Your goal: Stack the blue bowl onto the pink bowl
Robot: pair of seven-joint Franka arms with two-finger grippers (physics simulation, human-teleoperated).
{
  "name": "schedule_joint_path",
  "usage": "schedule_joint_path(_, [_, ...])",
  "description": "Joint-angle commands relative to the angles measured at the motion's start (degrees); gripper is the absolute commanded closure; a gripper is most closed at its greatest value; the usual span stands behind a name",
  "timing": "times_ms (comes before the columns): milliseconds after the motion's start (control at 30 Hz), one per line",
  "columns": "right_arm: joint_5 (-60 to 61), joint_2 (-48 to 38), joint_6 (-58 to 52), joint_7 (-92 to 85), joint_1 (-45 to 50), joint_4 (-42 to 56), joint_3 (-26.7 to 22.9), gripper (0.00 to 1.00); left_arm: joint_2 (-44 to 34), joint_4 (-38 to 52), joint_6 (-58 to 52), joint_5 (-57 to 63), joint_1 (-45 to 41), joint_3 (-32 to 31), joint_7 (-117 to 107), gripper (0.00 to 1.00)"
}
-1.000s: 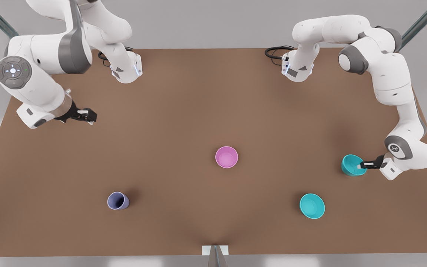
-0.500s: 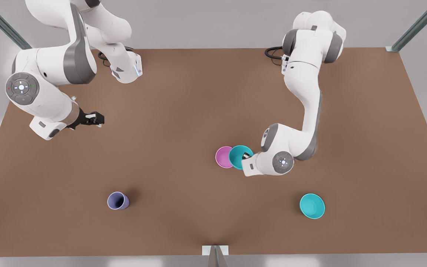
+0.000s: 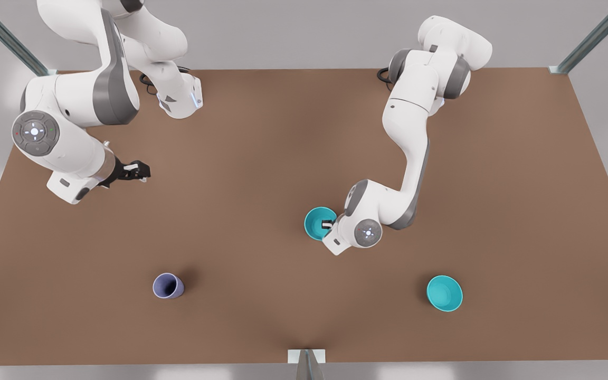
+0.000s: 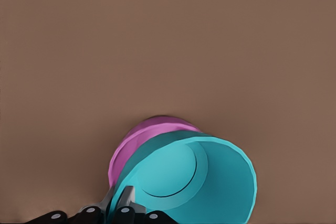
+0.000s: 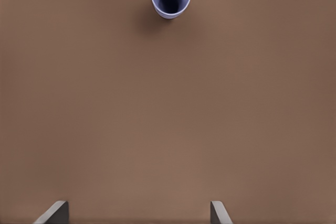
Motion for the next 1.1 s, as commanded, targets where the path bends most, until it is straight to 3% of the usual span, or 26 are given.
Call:
schedule_joint_path(0, [-0.03,0.06,0.03,-2.77,-0.07,0.03,0.00,0.00,-0.75,-0.89,-0.52,-0.20,-0.06,0.01,-22.36,0.79])
schedule_joint_path(500, [-0.03,0.15,0.03,-2.85,-0.07,-0.50,0.00,0.00,-1.81,-4.31,2.12,0.15,-1.29,-0.34,-22.36,0.79])
schedule_joint_path(533, [-0.03,0.15,0.03,-2.85,-0.16,-0.50,-0.09,0.00,-1.81,-4.31,2.12,0.15,-1.29,-0.34,-22.36,0.58])
schedule_joint_path(567, [0.05,0.15,0.03,-2.85,-0.16,-0.68,-0.09,0.00,-1.90,-4.40,1.94,0.15,-1.21,-0.34,-21.58,0.00])
schedule_joint_path(633, [0.05,0.42,0.11,-2.94,-0.16,-0.68,-0.09,0.00,-2.95,-5.37,0.89,1.38,-0.77,-0.34,-20.43,0.00])
schedule_joint_path(667, [0.05,0.42,0.11,-2.94,-0.16,-0.68,-0.09,0.00,-5.32,-5.37,-4.90,1.99,1.25,-0.17,-20.17,0.00])
schedule_joint_path(733, [0.05,0.42,0.11,-2.94,-0.07,-0.68,0.00,0.00,-17.88,-3.44,-25.91,16.40,10.83,1.33,-4.10,0.00])
schedule_joint_path(767, [0.05,0.41,0.11,-2.94,-0.07,-0.68,0.00,0.00,-24.30,-3.17,-28.29,22.21,14.69,1.41,5.12,0.00])
schedule_joint_path(867, [-0.30,0.15,0.55,-2.94,0.02,0.11,0.00,0.00,-32.74,-2.56,-30.14,26.34,21.64,1.24,20.35,0.00])
schedule_joint_path(933, [-0.30,-0.02,0.55,-2.94,0.02,0.11,0.00,0.00,-36.17,-3.08,-29.96,25.82,31.05,-7.64,19.65,0.00])
schedule_joint_path(1067, [-0.56,-0.02,0.64,-2.94,0.02,0.11,0.00,0.00,-36.09,-2.91,-30.31,25.82,30.52,-7.55,19.74,0.00])
